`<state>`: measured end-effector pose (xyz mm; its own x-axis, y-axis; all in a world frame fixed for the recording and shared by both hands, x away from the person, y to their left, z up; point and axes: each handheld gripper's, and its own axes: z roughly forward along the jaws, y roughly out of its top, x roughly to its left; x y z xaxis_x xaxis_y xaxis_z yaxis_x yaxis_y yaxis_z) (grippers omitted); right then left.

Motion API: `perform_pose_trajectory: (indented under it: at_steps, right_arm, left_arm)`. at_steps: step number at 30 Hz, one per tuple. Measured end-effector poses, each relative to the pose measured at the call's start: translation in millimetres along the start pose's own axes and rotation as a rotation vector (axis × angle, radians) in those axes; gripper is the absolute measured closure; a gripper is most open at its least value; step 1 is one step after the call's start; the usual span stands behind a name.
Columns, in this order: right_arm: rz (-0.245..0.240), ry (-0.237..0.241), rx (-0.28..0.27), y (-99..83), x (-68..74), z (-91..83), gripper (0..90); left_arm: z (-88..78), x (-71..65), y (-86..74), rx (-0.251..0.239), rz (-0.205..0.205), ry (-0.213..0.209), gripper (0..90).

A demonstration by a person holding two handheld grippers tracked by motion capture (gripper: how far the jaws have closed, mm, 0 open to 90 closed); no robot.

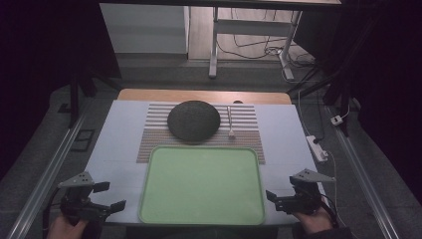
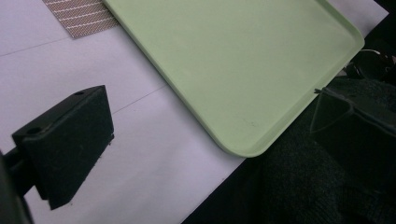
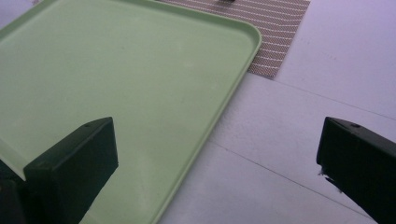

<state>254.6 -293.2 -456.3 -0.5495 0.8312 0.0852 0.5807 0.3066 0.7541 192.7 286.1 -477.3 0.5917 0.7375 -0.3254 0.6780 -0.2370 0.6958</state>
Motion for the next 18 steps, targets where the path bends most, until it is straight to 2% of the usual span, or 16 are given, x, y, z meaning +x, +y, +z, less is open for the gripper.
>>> perform_pose_trajectory:
  at_steps: [9,18]
  right_arm:
    - [-0.031,-0.026,0.025,0.7,3.7,1.9,0.0]
    - [-0.041,0.004,0.034,1.2,3.9,3.2,0.0]
  left_arm:
    - [0.8,-0.1,0.4,0.006,-0.002,0.003,0.0]
    - [1.0,-0.2,0.4,0.009,-0.003,0.006,0.0]
